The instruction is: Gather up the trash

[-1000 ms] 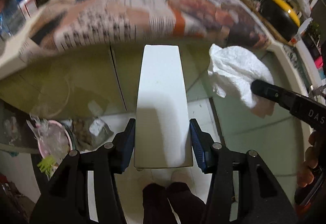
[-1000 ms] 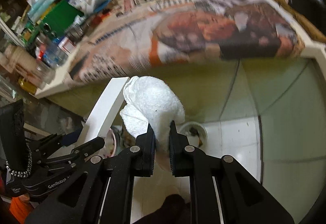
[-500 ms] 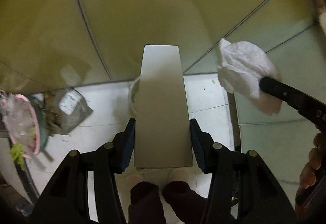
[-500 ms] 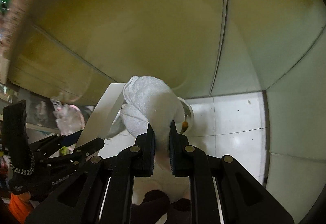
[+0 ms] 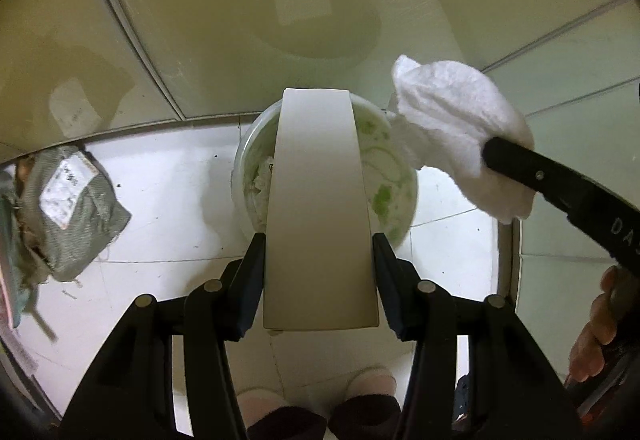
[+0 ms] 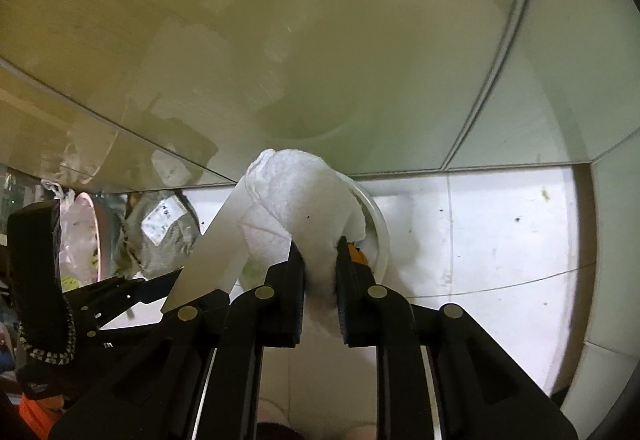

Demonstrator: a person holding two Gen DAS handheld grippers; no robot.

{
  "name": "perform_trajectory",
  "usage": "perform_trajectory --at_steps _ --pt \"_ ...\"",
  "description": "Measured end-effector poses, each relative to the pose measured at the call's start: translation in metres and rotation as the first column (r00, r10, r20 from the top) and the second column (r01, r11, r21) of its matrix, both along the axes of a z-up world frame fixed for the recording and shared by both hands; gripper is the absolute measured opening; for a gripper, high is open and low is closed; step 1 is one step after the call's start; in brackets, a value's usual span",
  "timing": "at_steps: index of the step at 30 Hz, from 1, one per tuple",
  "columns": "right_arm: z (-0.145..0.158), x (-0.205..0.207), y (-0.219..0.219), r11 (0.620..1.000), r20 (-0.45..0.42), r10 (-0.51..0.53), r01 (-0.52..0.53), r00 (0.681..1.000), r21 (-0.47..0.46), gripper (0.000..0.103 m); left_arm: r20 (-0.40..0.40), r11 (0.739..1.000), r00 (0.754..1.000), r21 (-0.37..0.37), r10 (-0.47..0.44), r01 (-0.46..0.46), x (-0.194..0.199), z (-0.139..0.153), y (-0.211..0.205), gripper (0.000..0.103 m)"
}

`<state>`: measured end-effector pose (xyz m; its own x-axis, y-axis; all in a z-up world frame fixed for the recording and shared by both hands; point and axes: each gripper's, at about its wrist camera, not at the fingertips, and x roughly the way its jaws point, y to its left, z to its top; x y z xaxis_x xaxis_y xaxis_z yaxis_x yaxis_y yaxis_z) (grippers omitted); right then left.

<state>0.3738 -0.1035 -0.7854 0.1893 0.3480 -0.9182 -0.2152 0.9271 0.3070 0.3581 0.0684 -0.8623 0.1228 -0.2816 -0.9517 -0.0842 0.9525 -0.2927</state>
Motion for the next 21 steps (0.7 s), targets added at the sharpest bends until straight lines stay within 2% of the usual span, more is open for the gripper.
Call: perform_trajectory --at_steps 2,5,7,10,14,17,19,21 --pt "-0.004 0.003 0.003 1.0 -0.016 -0.008 0.008 1.0 0.006 0.015 -0.001 1.0 1.0 -0.018 0.017 -0.017 0.002 -0.01 0.004 0.05" --pt "-0.01 0.009 -0.001 0.999 -0.05 -0.006 0.008 0.999 0.042 0.028 -0.003 0.999 1.0 -0.04 0.022 -0.022 0.004 -0.012 0.004 0.05" --pt "-0.004 0.008 -0.003 0.999 -0.041 0.003 -0.002 0.999 0.039 0.032 0.005 0.999 1.0 -0.027 0.026 -0.026 0.004 -0.005 0.004 0.05" --pt "0.014 0.006 -0.003 1.0 -0.023 0.016 -0.016 1.0 0.008 0.032 0.017 0.999 0.999 -0.002 0.033 -0.033 0.002 0.016 0.005 0.05" --pt "0.068 -0.005 -0.007 1.0 -0.011 0.022 -0.022 1.0 0.009 0.032 0.059 0.999 0.998 0.039 0.032 -0.035 -0.006 0.09 0.005 0.05" --pt "0.127 -0.017 -0.013 0.999 0.025 0.039 -0.039 0.999 -0.012 0.032 0.103 0.997 0.994 0.076 0.024 -0.032 -0.017 0.169 0.001 0.05" --pt "0.188 -0.03 -0.018 0.998 0.06 0.053 -0.051 0.997 -0.019 0.032 0.136 0.996 0.99 0.086 0.022 -0.034 -0.025 0.224 0.001 0.05" --pt "0.249 -0.041 -0.022 0.998 0.1 0.06 -0.059 0.993 -0.013 0.032 0.172 0.996 0.985 0.083 0.03 -0.045 -0.036 0.292 -0.001 0.05"
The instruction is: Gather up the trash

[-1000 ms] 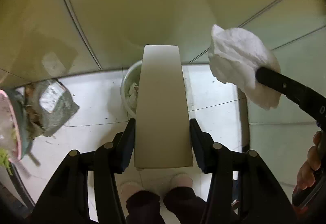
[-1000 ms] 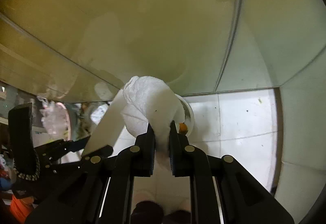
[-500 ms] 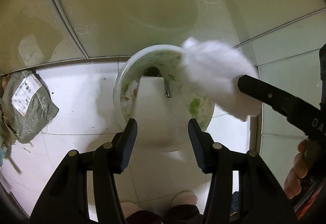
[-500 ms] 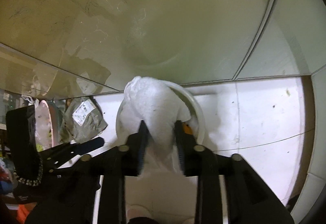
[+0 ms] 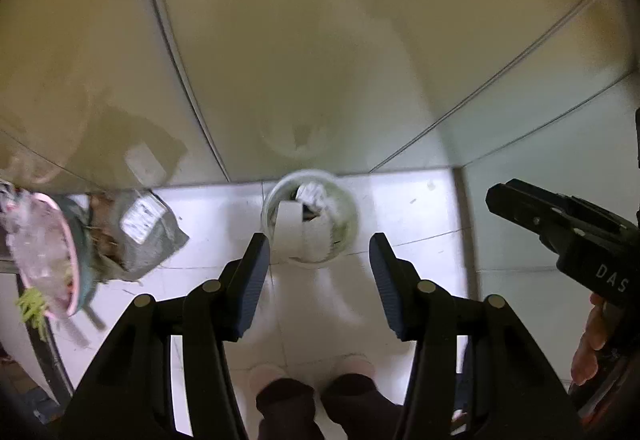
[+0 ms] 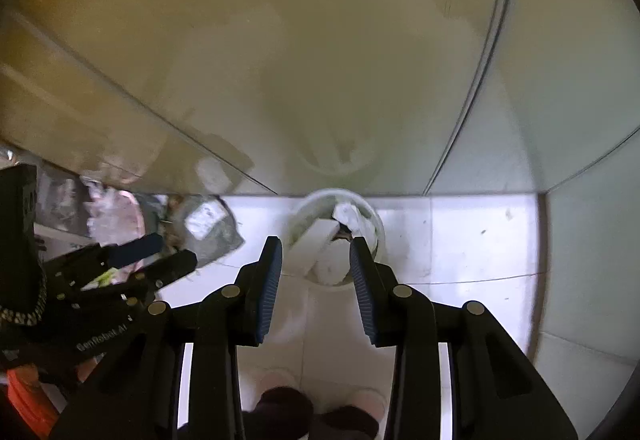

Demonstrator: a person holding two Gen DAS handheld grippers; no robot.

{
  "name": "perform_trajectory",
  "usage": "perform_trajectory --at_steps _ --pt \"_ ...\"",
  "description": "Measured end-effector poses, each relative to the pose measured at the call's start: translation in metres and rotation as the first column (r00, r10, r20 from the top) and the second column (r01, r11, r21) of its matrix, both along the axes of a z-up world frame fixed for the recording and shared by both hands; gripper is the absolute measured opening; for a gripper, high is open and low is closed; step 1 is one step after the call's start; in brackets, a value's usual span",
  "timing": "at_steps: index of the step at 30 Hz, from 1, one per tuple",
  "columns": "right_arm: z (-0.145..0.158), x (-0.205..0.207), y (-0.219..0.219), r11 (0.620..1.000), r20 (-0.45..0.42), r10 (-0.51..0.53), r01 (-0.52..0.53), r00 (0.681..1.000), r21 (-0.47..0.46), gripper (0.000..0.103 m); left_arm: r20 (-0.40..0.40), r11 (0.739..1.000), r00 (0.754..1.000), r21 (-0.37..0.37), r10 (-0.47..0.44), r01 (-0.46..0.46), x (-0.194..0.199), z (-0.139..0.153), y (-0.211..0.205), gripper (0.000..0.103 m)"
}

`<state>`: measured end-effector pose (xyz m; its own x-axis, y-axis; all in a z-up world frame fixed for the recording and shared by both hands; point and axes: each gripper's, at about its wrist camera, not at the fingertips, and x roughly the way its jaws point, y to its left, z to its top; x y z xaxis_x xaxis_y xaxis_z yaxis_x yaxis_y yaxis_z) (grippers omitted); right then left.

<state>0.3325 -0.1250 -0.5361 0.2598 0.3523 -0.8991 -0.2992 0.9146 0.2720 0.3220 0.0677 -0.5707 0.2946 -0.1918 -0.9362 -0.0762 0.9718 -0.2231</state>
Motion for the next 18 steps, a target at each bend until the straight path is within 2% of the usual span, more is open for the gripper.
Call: perform_trajectory --at_steps 3,4,6,7,8,9,10,11,12,14,18 --pt "0.099 -0.018 -0.01 1.0 0.088 0.01 -0.011 0.996 0.016 0.032 0.062 1.0 0.998 0.005 0.005 -0.005 -0.016 0.09 -0.003 0.05" --pt "0.132 -0.024 -0.015 1.0 0.126 0.011 -0.014 0.992 0.021 0.032 0.1 1.0 0.995 0.016 0.007 -0.008 -0.026 0.133 -0.005 0.05" --pt "0.199 -0.04 -0.023 0.999 0.205 0.012 -0.019 0.979 0.031 0.032 0.154 0.999 0.988 0.034 0.012 -0.017 -0.042 0.196 -0.008 0.05" --pt "0.222 -0.045 -0.026 0.999 0.232 0.013 -0.023 0.973 0.039 0.032 0.187 0.999 0.982 0.043 0.012 -0.02 -0.051 0.229 -0.01 0.05" --pt "0.262 -0.056 -0.033 0.998 0.279 0.015 -0.032 0.96 0.055 0.032 0.216 0.999 0.976 0.048 0.012 -0.023 -0.061 0.25 -0.01 0.05" --pt "0.285 -0.065 -0.037 0.997 0.312 0.016 -0.038 0.95 0.066 0.032 0.265 0.998 0.964 0.053 0.014 -0.029 -0.075 0.286 -0.013 0.051" --pt "0.316 -0.077 -0.043 0.996 0.357 0.015 -0.047 0.934 0.08 0.032 0.299 0.998 0.954 0.056 0.015 -0.033 -0.085 0.308 -0.014 0.05" --pt "0.333 -0.087 -0.044 0.995 0.387 0.015 -0.053 0.922 0.089 0.032 0.347 0.997 0.938 0.062 0.017 -0.041 -0.099 0.338 -0.016 0.051" --pt "0.364 -0.103 -0.05 0.993 0.439 0.015 -0.066 0.898 0.101 0.032 0.384 0.997 0.923 0.066 0.02 -0.049 -0.11 0.36 -0.019 0.051" --pt "0.405 -0.129 -0.057 0.991 0.517 0.007 -0.075 0.856 0.11 0.032 0.472 0.996 0.881 0.071 0.02 -0.06 -0.139 0.411 -0.024 0.051" --pt "0.464 -0.186 -0.062 0.987 0.643 -0.024 -0.085 0.766 0.138 0.032 0.607 0.993 0.794 0.092 0.002 -0.073 -0.192 0.483 -0.03 0.056"
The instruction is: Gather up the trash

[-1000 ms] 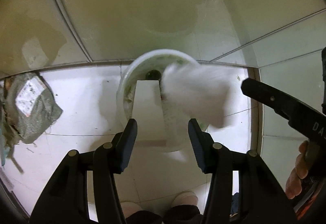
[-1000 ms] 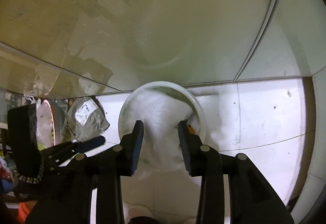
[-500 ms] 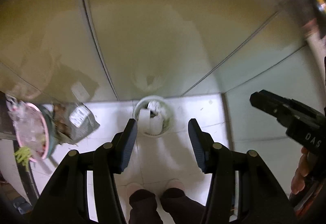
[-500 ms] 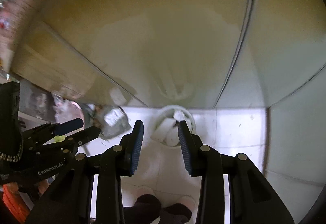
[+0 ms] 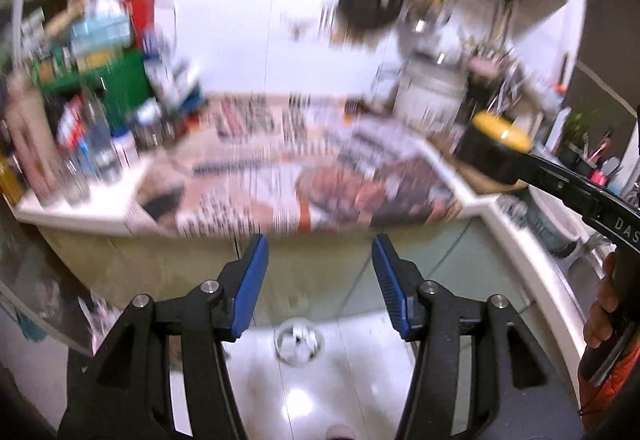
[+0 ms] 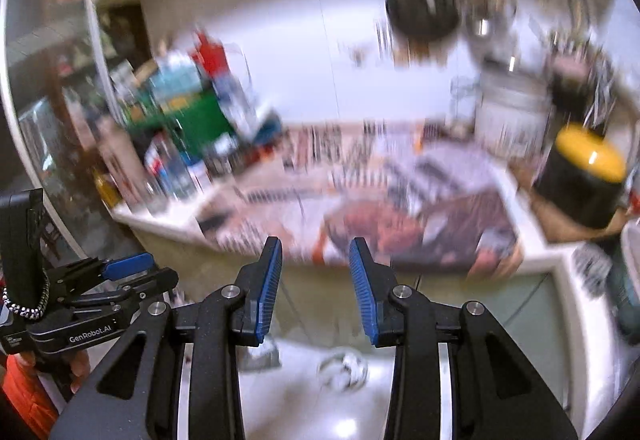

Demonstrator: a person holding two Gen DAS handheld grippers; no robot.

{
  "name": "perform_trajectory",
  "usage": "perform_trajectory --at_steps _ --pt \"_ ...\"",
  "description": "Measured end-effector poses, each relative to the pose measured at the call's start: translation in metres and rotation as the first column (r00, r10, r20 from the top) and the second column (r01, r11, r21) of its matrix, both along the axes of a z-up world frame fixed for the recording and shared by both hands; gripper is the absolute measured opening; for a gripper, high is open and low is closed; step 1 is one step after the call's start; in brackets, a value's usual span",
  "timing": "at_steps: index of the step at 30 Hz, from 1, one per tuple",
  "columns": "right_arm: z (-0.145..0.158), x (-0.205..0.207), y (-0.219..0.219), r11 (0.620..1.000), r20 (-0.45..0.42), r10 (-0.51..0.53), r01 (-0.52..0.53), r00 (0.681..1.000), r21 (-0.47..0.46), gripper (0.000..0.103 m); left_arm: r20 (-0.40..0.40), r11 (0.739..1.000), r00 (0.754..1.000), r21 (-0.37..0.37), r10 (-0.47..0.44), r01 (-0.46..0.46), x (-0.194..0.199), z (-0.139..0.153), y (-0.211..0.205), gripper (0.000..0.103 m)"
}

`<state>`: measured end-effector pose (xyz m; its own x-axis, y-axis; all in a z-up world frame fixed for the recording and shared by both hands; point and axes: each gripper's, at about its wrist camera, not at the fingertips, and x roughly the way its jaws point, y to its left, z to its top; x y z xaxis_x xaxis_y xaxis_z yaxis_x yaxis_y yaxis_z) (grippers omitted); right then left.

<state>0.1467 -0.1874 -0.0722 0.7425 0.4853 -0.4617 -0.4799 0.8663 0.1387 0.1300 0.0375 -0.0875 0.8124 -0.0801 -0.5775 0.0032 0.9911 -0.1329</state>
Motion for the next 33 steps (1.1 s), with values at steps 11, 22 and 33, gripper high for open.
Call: perform_trajectory --at_steps 11,22,33 --pt "0.033 -0.112 0.012 0.997 0.136 -0.069 0.062 0.988 0.053 0.07 0.211 0.996 0.977 0.087 -0.022 0.003 -0.13 0.075 -0.007 0.091" --pt "0.038 -0.158 0.009 0.994 0.181 -0.111 0.108 0.977 0.028 0.096 0.254 0.993 0.964 0.108 -0.074 0.048 -0.19 0.084 -0.017 0.094" --pt "0.038 -0.173 0.013 0.995 0.192 -0.102 0.103 0.976 0.006 0.096 0.27 0.994 0.96 0.098 -0.078 0.054 -0.203 0.085 -0.017 0.094"
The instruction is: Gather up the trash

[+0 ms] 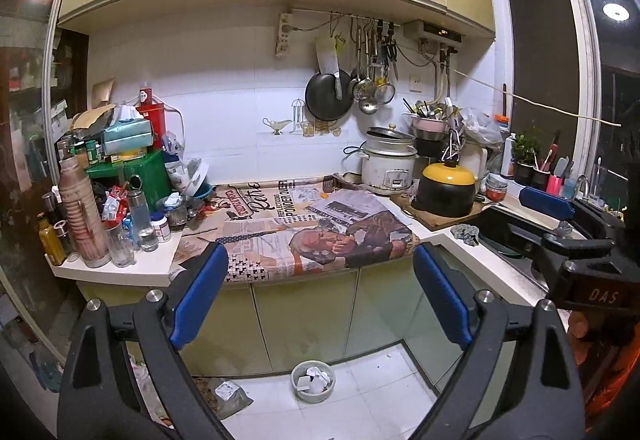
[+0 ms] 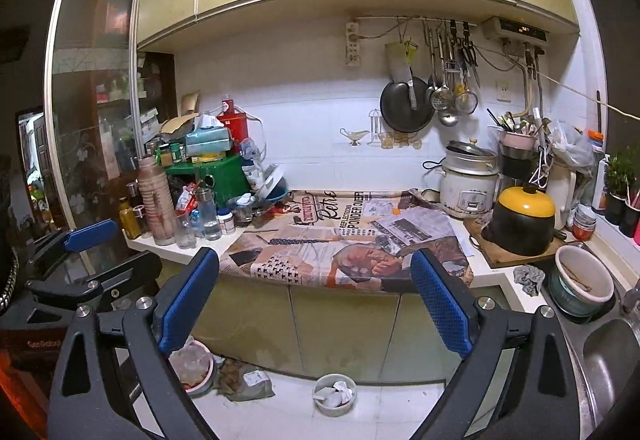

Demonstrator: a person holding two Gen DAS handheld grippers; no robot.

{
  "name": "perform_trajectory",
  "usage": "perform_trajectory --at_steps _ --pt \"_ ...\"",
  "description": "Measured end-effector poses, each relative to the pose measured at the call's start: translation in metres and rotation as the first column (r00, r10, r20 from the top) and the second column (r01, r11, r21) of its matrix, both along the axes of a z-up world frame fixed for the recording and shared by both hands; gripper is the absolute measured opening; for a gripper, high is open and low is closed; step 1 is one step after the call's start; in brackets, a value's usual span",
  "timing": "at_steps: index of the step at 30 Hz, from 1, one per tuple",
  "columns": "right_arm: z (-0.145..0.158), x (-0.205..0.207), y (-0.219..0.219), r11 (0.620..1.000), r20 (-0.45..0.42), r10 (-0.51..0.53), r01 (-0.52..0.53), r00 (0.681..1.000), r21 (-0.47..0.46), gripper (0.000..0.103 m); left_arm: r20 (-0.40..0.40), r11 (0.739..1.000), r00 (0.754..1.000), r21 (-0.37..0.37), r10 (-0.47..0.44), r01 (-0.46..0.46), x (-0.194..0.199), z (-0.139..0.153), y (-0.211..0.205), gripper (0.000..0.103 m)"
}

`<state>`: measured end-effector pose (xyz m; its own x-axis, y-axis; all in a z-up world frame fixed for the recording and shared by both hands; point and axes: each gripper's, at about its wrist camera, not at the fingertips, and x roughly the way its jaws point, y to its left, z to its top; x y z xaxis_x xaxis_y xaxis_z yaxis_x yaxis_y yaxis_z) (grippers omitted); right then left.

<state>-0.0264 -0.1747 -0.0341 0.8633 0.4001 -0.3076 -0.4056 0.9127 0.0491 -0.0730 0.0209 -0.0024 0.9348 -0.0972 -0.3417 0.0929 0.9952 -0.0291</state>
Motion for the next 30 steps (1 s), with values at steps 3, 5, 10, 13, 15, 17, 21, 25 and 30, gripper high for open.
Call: perform_trajectory --at_steps 3,5,10,13,15,17,21,25,30 --pt "-0.0001 -0.0024 0.002 1.0 -0.002 0.001 -0.001 1.0 0.0 0.096 0.0 1.0 1.0 -0.005 0.001 -0.001 -0.0009 -0.0003 0.0026 0.094" --pt "0.0003 -0.0023 0.0023 1.0 -0.004 -0.001 0.001 1.0 0.001 0.096 -0.003 1.0 1.0 -0.011 0.003 -0.003 -0.0016 -0.0007 0.0022 0.094" --pt "-0.0005 -0.0038 0.0025 1.0 -0.009 -0.001 0.001 1.0 0.002 0.096 -0.01 1.0 1.0 -0.02 0.011 -0.011 -0.0008 -0.0023 0.0025 0.095" --pt "-0.0004 -0.0041 0.0041 1.0 -0.015 -0.002 0.002 1.0 0.002 0.096 -0.018 0.999 1.0 -0.031 0.012 -0.012 0.0008 -0.0035 0.0043 0.095" --pt "0.0003 -0.0039 0.0052 1.0 -0.018 -0.002 0.002 1.0 0.003 0.096 -0.021 0.999 1.0 -0.036 0.011 -0.012 0.0016 -0.0041 0.0053 0.095" --pt "0.001 -0.0045 0.0069 1.0 -0.02 -0.004 0.004 1.0 0.006 0.096 -0.022 0.999 1.0 -0.036 0.013 -0.013 0.0022 -0.0045 0.0057 0.095" --pt "0.0021 -0.0023 0.0083 1.0 -0.026 -0.004 0.004 1.0 0.01 0.096 -0.022 0.999 1.0 -0.039 0.012 -0.013 0.0024 -0.0046 0.0054 0.095" --pt "0.0022 -0.002 0.008 1.0 -0.024 -0.003 0.003 1.0 0.008 0.096 -0.023 0.999 1.0 -0.042 0.01 -0.011 0.0023 -0.0047 0.0066 0.095" --pt "0.0029 -0.0011 0.0094 1.0 -0.027 -0.003 0.003 1.0 0.01 0.096 -0.028 0.999 0.999 -0.052 0.014 -0.016 0.0048 -0.0081 0.008 0.095"
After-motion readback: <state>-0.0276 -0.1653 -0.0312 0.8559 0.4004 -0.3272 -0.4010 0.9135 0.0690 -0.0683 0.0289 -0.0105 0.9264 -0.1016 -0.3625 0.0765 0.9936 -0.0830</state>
